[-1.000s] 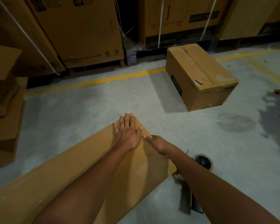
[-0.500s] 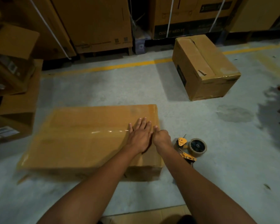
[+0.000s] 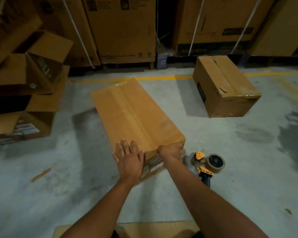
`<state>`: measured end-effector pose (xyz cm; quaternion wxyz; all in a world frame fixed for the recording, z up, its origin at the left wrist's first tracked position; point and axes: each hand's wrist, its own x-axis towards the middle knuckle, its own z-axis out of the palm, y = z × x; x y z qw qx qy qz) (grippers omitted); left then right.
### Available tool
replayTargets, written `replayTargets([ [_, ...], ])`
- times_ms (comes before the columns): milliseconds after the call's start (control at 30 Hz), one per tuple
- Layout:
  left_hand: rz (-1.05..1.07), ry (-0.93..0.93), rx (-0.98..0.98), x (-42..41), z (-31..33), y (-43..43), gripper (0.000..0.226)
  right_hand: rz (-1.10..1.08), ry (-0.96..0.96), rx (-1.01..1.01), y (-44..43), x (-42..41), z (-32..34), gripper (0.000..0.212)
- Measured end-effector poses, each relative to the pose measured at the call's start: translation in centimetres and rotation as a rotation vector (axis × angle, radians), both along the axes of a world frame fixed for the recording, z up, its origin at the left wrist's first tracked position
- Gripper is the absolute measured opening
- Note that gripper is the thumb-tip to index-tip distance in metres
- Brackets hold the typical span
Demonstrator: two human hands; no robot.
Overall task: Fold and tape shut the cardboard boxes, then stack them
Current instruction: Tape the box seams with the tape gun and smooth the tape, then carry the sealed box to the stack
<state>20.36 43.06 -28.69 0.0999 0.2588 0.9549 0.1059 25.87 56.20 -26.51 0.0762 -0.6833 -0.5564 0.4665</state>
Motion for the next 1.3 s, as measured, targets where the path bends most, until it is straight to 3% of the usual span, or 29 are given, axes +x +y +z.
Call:
replayTargets([
  [133, 0.416, -0.311, 0.270, -1.0, 1.6, 0.4, 0.079, 0.104, 0.009, 0.098, 2.7, 1.2, 0.0, 0.125],
  [200, 0.413, -0.343, 0.432, -1.7, 1.4, 0.0, 0.089, 0.106, 0.084, 0.126, 4.2, 1.6, -0.5, 0.128],
  [267, 0.406, -0.367, 0.607, -2.3, 0.8, -0.7, 0.096, 0.127, 0.100, 0.137, 5.5, 2.1, -0.9, 0.117],
  [333, 0.522, -0.473, 0.694, -2.6, 0.1, -1.5, 0.100, 0.196, 0.050, 0.141, 6.6, 2.5, -0.8, 0.093],
  [400, 0.657, -0.611, 0.788, -3.2, -0.2, -2.4, 0.083, 0.274, -0.035, 0.134, 7.2, 3.0, -0.5, 0.075],
  [500, 0.701, -0.758, 0.973, -4.3, 1.3, -4.1, 0.045, 0.239, 0.012, 0.022, 6.7, 3.6, 0.5, 0.071],
  [633, 0.625, -0.851, 1.089, -5.4, 7.6, -5.1, 0.030, -0.057, 0.384, -0.286, 5.1, 3.8, 3.4, 0.116],
  [667, 0.569, -0.864, 1.103, -5.4, 9.4, -5.1, 0.028, -0.068, 0.423, -0.292, 4.8, 4.0, 4.3, 0.117],
  [800, 0.312, -0.855, 1.041, -4.2, 15.0, -4.8, 0.037, 0.014, 0.437, -0.187, 4.4, 6.1, 9.4, 0.059],
  [900, 0.224, -0.865, 1.021, -1.7, 17.7, -5.4, 0.037, 0.087, 0.426, -0.099, 4.0, 10.0, 13.4, 0.044],
  [1067, 0.151, -0.875, 1.055, 4.3, 19.9, -6.5, 0.048, 0.087, 0.457, 0.066, 2.7, 17.1, 18.4, 0.066],
  [1133, 0.112, -0.912, 1.113, 5.8, 21.1, -6.2, 0.036, 0.068, 0.511, 0.132, 2.8, 19.0, 19.5, 0.067],
  [1300, 0.030, -1.036, 1.186, 6.1, 24.7, -3.3, 0.043, -0.051, 0.600, 0.291, 3.0, 21.1, 24.2, 0.067],
])
